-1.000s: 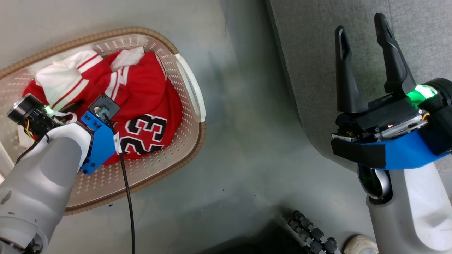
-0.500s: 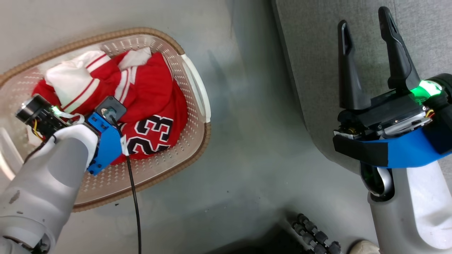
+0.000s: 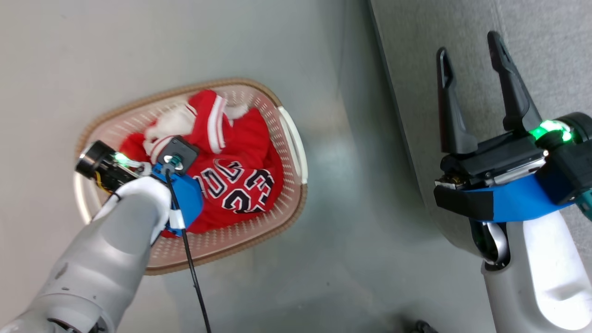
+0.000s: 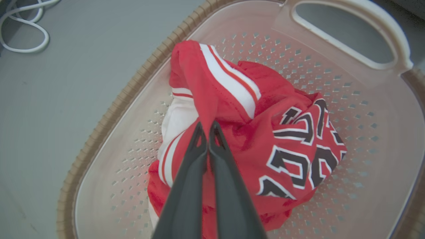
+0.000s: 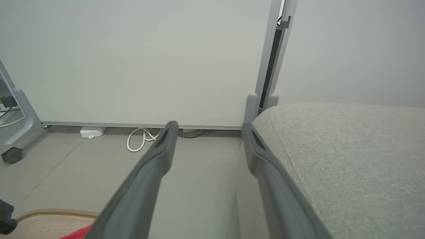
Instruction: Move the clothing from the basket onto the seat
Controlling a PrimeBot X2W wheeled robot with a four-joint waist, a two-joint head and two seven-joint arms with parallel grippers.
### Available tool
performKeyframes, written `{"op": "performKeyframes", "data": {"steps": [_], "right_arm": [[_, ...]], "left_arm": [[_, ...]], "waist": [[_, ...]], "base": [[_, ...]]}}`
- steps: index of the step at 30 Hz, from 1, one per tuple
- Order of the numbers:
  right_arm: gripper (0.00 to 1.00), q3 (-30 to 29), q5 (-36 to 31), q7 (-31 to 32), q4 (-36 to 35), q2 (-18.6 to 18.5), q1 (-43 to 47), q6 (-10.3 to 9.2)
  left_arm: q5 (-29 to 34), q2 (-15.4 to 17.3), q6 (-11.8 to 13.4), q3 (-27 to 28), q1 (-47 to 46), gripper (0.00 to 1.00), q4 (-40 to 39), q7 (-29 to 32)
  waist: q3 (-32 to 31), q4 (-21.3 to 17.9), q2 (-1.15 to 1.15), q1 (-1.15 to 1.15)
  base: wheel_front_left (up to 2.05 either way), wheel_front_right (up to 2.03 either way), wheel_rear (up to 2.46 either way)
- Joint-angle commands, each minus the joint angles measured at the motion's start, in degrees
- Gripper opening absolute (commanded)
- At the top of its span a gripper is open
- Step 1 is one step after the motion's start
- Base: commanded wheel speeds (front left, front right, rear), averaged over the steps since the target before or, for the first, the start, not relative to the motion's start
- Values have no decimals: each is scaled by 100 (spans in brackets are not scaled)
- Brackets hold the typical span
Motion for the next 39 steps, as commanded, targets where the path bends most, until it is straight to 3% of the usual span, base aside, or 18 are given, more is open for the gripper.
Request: {"op": "performKeyframes", "data": {"steps": [1,8,19,29,39], "right_arm": [[100,-32,-57,-4,46,-11,106,1],[100,-101,-165,-4,242,-12,410,1],[100,-196,-202,-3,505,-12,1000,1],[100,-247,-152,-3,617,-12,1448,1],[100,-294,-72,-3,694,-12,1926,1]], "left_arm": [[-46,-53,-21,39,56,0,-60,-85],[-333,-218,25,371,315,0,-549,-205],[-253,-34,233,1222,996,0,-2202,-206],[-2,-81,201,1808,1281,0,-3172,-206],[233,-190,108,1981,1498,0,-3817,-206]], "waist": [[-431,277,0,0],[-1204,519,0,0],[-2343,736,0,0],[-3094,888,0,0],[-3695,1092,0,0]], "base": [[0,0,0],[0,0,0],[0,0,0],[0,0,0],[0,0,0]]}}
